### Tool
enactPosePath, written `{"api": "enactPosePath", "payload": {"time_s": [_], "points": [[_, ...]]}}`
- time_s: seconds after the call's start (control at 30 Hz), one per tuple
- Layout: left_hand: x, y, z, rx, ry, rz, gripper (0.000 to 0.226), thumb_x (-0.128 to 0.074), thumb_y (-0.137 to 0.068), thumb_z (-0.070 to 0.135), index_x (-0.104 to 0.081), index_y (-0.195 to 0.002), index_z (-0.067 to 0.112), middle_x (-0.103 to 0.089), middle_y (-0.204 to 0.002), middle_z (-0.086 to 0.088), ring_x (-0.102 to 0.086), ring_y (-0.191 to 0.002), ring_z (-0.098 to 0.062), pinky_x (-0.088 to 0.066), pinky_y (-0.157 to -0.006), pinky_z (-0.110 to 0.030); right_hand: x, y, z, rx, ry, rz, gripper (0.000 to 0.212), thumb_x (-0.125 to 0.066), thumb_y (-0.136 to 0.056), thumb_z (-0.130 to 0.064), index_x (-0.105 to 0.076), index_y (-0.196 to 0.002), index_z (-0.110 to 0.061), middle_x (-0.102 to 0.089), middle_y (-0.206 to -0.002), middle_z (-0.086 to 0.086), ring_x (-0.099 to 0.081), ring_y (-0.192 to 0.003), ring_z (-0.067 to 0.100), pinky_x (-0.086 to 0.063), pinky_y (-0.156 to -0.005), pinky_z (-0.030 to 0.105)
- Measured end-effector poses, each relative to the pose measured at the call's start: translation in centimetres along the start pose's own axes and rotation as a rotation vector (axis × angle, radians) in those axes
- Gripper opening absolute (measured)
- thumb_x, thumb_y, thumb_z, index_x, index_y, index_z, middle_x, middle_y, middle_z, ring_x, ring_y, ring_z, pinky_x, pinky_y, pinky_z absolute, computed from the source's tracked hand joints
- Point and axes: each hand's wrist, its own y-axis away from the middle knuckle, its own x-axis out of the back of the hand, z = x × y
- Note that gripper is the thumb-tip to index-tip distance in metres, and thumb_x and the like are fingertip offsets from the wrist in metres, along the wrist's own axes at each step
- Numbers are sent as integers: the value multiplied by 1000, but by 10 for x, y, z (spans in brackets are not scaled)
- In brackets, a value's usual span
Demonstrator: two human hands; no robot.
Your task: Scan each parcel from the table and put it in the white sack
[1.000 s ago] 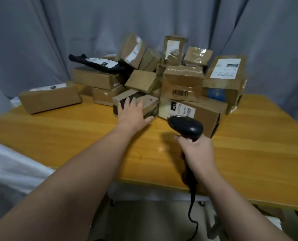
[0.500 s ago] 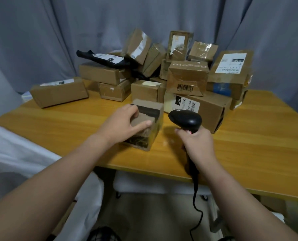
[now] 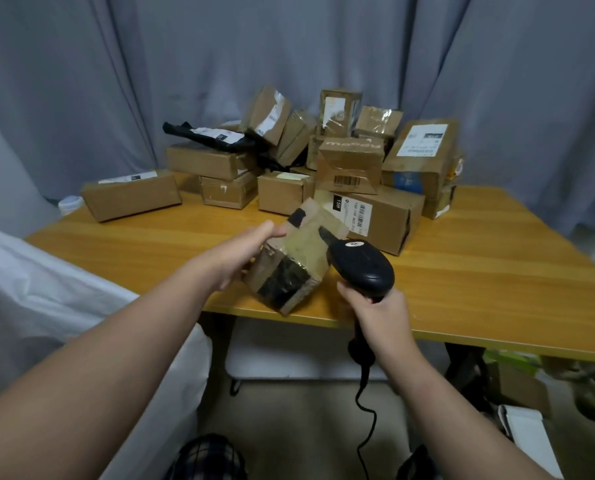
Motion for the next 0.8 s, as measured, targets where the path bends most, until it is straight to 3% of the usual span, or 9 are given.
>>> {"api": "enactPosePath", "payload": {"time_s": [0.07,0.13,0.2,0.27,0.37,0.47,0.6,0.7,0.8], "points": [[-8,4,-8,-4,61,15,36,-37,-96,51,-54,-120,31,-55,-124,-6,-50,-114,-27,-43,-101,-48,4,6,1,-40,-61,0,25,-75,-82,-21,-65,-104,-27,-69,-99,-9,-60,-97,3,-44,-74,18],[-12,5,-10,-77,-35,226,33,-39,-99,41,-53,-121,21,-56,-121,-7,-52,-111,-26,-44,-94,-40,9,9,1,-52,-74,16,24,-75,-82,-21,-66,-104,-25,-69,-100,-8,-59,-98,4,-42,-73,17],[-16,8,-8,-286,-221,493,30,-44,-100,36,-51,-117,13,-55,-118,-6,-52,-113,-24,-43,-89,-34,13,10,3,-47,-69,47,23,-75,-82,-21,-66,-103,-25,-70,-99,-3,-62,-98,10,-43,-73,18],[-23,16,1,-487,-364,581,37,-43,-98,42,-52,-122,14,-53,-125,-5,-49,-119,-21,-43,-92,-32,16,9,5,-44,-58,65,22,-74,-82,-23,-65,-102,-26,-71,-99,2,-63,-99,16,-47,-77,24],[-44,26,18,-423,-676,449,72,-38,-87,70,-38,-142,23,-39,-144,-9,-37,-133,-26,-39,-104,-42,14,9,7,-34,-51,84,20,-75,-82,-25,-64,-98,-31,-71,-98,1,-64,-99,19,-50,-88,35],[-62,23,30,-292,-1025,420,96,-27,-74,88,-29,-148,26,-35,-148,-15,-32,-135,-33,-34,-105,-46,8,12,8,-9,-55,107,20,-74,-82,-23,-64,-99,-28,-70,-96,-1,-64,-98,18,-50,-89,35],[-73,8,44,-237,-1250,452,92,-30,-76,86,-40,-139,19,-53,-131,-13,-45,-123,-34,-38,-97,-44,2,17,9,0,-75,169,21,-74,-82,-20,-62,-97,-27,-68,-92,-3,-63,-95,17,-50,-86,32],[-59,-4,58,-128,-1165,379,71,-54,-82,65,-41,-134,18,-57,-118,-10,-52,-111,-31,-47,-91,-42,3,17,9,-27,-70,188,20,-75,-82,-22,-62,-97,-26,-68,-93,1,-64,-97,20,-52,-88,37],[-26,-8,62,31,-788,149,67,-64,-81,50,-32,-132,19,-53,-119,-11,-55,-104,-29,-50,-86,-44,8,15,6,-10,-66,190,18,-75,-81,-22,-60,-89,-30,-68,-92,1,-65,-95,22,-52,-89,40]]}}
